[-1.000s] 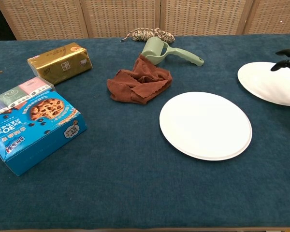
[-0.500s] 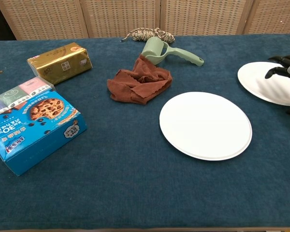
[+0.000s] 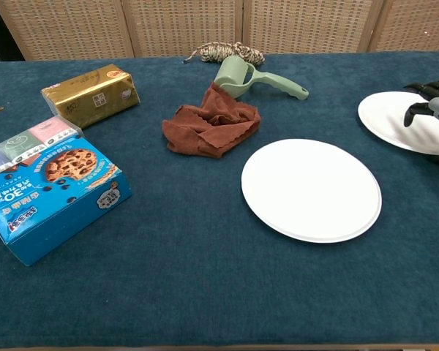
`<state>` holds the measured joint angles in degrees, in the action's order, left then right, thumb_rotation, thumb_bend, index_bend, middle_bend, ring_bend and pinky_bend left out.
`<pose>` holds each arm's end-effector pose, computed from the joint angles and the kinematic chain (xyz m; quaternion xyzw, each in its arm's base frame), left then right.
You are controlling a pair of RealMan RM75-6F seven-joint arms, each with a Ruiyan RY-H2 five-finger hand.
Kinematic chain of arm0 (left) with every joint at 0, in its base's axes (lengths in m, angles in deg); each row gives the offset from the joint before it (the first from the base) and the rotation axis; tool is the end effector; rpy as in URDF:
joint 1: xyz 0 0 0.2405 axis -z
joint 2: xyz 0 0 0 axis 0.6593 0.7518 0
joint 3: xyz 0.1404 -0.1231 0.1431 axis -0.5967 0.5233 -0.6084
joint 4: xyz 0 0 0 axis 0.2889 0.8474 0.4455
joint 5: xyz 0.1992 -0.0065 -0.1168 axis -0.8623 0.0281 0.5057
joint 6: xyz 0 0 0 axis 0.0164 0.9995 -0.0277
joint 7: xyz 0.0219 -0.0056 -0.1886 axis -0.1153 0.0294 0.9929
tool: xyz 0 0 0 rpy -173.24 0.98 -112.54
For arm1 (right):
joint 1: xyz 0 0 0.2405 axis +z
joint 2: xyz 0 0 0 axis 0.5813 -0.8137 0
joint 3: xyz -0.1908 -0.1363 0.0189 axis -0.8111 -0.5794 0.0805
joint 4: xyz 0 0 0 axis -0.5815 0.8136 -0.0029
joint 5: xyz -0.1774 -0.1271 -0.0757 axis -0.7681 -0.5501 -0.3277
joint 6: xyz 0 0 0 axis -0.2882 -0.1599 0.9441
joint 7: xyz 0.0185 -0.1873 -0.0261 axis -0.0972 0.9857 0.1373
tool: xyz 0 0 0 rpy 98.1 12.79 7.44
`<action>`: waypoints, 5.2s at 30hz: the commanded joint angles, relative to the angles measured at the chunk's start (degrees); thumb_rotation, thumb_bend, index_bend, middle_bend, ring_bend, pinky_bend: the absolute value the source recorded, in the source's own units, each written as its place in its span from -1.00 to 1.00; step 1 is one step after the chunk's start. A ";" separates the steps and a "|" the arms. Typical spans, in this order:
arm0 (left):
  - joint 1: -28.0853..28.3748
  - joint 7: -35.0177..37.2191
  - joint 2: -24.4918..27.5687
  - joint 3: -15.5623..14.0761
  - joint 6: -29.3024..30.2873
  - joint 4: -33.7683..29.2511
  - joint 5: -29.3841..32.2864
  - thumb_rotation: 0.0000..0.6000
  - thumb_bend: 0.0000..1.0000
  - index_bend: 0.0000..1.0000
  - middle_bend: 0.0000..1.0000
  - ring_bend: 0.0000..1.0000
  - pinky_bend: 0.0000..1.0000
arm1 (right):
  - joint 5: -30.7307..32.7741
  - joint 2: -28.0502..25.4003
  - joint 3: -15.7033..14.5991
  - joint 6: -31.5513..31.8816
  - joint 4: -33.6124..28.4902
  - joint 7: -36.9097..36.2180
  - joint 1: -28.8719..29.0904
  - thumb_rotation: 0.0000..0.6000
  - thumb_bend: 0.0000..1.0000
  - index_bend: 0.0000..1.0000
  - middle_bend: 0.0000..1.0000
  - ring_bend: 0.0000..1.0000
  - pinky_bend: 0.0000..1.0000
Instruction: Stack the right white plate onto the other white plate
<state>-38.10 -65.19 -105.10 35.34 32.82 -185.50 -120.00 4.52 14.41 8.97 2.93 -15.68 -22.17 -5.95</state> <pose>-0.2627 0.2088 0.1584 -0.5739 -0.4345 -0.4164 0.5554 -0.3039 -0.3965 -0.0009 0.7181 -0.2425 0.2657 0.5958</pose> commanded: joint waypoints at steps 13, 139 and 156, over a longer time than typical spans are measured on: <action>-0.10 0.63 0.24 -0.14 0.17 0.02 -0.46 1.00 -1.00 -1.00 -1.00 -1.00 -1.00 | -0.82 3.66 -1.10 4.13 7.22 -4.56 0.23 1.00 -0.26 0.08 -0.93 -1.00 -1.00; -0.13 0.86 0.65 -1.33 0.19 -0.88 -2.80 1.00 -1.00 -1.00 -1.00 -1.00 -1.00 | -23.72 -26.27 -18.12 11.58 -44.89 4.12 -1.05 1.00 -1.00 -1.00 -1.00 -1.00 -1.00; 0.17 0.43 0.47 -1.54 -0.48 -0.97 -2.93 1.00 -1.00 -1.00 -1.00 -1.00 -1.00 | -27.46 -27.27 -19.45 10.20 -40.39 -11.63 2.97 1.00 0.64 -0.10 -0.49 -0.76 -0.66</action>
<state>-37.92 -64.74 -104.64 33.80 32.33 -186.45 -122.92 -22.74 -13.06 -10.33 13.05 -56.31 -33.60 -3.00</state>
